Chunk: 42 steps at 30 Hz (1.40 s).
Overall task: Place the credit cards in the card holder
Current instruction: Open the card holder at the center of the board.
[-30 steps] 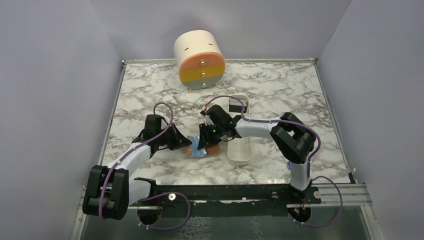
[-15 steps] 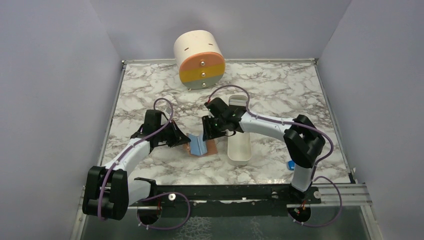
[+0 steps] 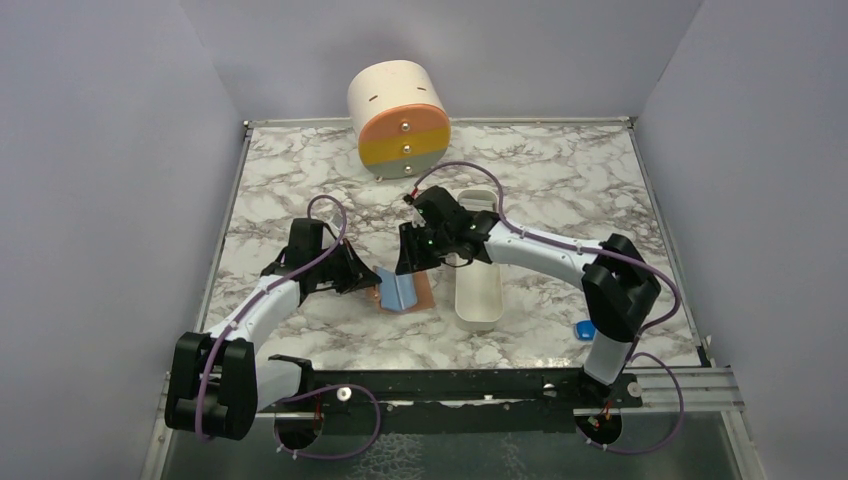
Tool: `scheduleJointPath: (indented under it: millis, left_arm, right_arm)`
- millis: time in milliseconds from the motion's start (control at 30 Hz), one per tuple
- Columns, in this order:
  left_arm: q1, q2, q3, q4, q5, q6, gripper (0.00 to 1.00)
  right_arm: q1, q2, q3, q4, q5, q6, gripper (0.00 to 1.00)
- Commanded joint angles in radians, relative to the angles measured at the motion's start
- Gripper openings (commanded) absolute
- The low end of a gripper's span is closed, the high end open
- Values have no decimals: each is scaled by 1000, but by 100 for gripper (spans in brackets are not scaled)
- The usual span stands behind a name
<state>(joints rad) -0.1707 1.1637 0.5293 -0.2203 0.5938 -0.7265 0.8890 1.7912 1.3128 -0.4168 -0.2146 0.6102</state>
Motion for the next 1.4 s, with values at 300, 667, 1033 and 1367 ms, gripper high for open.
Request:
scheduleJointPath:
  millis: [300,667,1033,1367]
  left_arm:
    - [-4,19,-26,112,42,-45,0]
    - [-2,155,56,-12,-48,55,36]
    - [-3,224,60,5,-38,79,31]
    - [-3,228,64,32,38,107,0]
  right_arm:
    - [30,141,19,25,26,-10,36]
    - [30,208,23,-41,122,-12,51]
    - [30,204,0,-25,103,-19,50]
    - [30,61,7,33,65,-139,49]
